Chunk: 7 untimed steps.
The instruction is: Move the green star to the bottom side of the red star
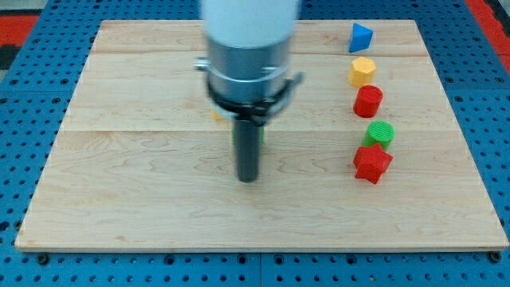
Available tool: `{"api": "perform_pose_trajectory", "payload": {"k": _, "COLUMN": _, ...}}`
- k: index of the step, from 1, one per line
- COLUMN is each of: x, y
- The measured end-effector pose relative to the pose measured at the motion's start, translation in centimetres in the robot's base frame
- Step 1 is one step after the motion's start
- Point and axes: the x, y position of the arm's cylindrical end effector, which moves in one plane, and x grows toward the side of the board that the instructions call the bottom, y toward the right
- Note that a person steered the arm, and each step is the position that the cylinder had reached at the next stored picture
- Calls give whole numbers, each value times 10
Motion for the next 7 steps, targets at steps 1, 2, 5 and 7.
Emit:
{"api": "perform_pose_trajectory", "payload": {"k": 1, "x": -51, "y": -16}}
{"api": "perform_pose_trajectory", "payload": {"k": 2, "x": -83, "y": -10}}
{"api": "perform_pose_trajectory", "payload": {"k": 5, "x": 4, "y": 62}}
{"api": "perform_pose_trajectory", "payload": {"k": 7, "x": 33, "y": 133}}
